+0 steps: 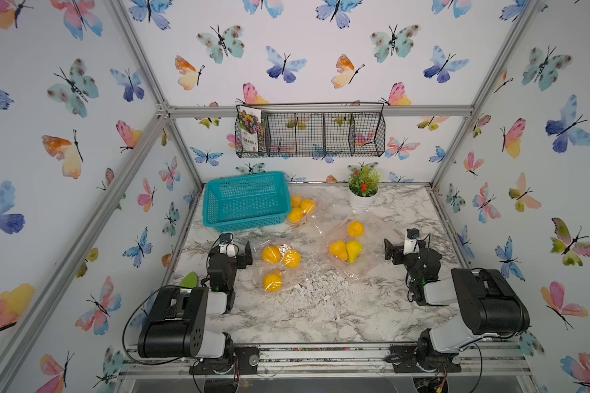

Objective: Open the zip-top bag and take out the pear
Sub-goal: Adjust the zipper food storage bag at the center of the board.

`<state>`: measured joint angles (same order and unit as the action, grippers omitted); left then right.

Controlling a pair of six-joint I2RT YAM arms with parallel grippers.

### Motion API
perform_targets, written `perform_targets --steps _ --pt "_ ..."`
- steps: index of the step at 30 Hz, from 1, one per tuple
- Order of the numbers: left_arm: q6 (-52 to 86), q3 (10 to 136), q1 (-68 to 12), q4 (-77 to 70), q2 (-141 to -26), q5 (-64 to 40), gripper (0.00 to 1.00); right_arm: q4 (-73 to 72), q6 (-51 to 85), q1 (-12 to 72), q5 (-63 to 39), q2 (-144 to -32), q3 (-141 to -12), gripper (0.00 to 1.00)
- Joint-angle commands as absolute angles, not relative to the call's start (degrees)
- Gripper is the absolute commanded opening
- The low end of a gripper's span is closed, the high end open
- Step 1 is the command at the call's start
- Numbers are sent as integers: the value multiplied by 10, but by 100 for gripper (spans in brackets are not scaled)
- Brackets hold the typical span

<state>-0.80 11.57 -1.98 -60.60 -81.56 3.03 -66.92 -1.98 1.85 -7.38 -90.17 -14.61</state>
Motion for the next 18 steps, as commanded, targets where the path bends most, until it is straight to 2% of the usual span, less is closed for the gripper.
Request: perform_targets --steps 1,4,18 --pt "-4 122 -18 -614 -810 25 99 -678 -15 19 -71 -906 -153 99" --pt "-3 122 -18 -615 -810 25 99 -666 6 17 -20 -906 -158 99" --pt "-1 123 -16 -614 -811 25 99 -670 3 17 -26 -908 -157 99"
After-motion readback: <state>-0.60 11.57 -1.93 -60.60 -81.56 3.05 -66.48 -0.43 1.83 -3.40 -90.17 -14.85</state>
